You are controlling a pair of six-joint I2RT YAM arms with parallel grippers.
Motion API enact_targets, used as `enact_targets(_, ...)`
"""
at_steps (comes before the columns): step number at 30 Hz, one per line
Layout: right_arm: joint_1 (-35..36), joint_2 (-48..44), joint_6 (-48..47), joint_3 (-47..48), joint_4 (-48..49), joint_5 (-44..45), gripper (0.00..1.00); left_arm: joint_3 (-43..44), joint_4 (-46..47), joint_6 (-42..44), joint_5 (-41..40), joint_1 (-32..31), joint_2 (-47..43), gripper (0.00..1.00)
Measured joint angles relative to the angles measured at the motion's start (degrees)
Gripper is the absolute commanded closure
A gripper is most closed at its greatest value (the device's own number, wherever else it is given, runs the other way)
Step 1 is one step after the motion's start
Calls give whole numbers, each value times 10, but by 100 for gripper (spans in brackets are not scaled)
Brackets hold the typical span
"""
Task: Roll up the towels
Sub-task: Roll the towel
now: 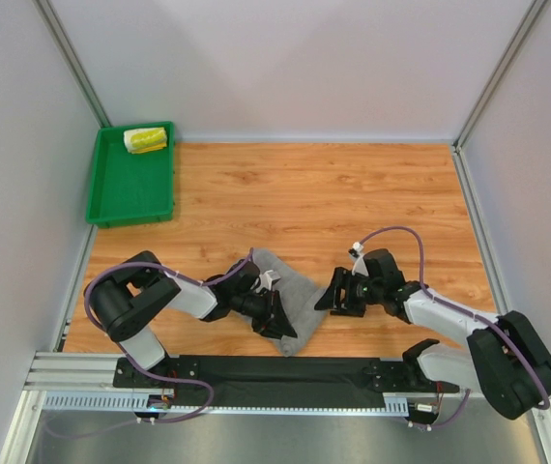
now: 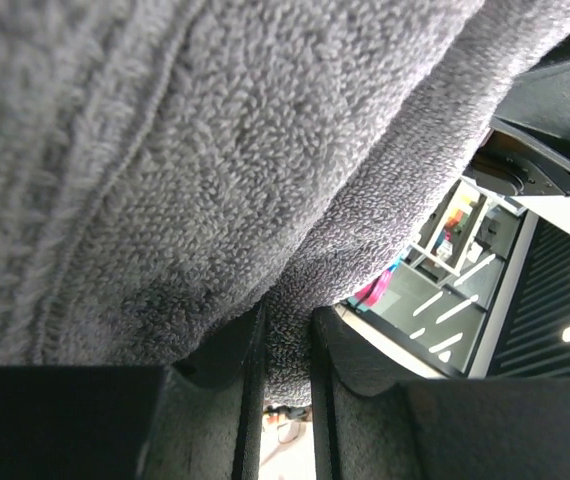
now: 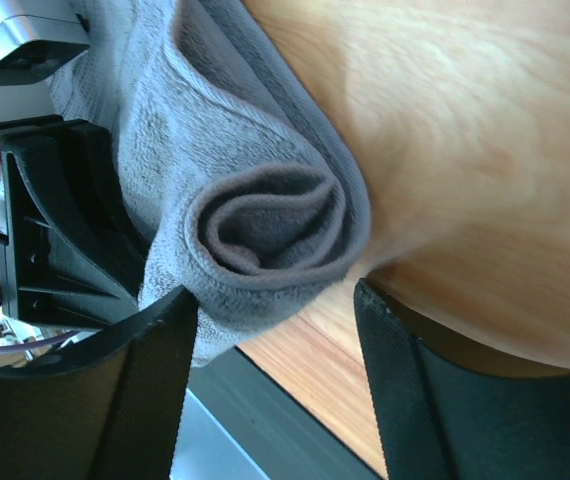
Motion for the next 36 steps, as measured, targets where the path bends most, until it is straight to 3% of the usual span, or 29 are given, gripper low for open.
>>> enact_targets(5,28,45,14,0,68,2,51,-3,3,0,6,5,2,99)
enact_targets(10,43,60,26,-4,104,9,64,-6,3,1,10,9,1,83)
enact_targets(11,44,60,28,-5,105,11,65,-5,-3,4,9,10,0,76)
enact_targets(18,49,59,30,9,76,31,73,45,-176,68,-45,9,-68,63)
enact_targets(26,53,38,21,43,-17,69,77,198,-455,171,-221,-17,-155,61)
enact_targets(29,54,33,17,57,-56,82,78,283,-556,214,-328,-73,-170,62)
enact_targets(36,64,33,12,89,-122,108,83,450,-662,286,-490,-226,-115,66)
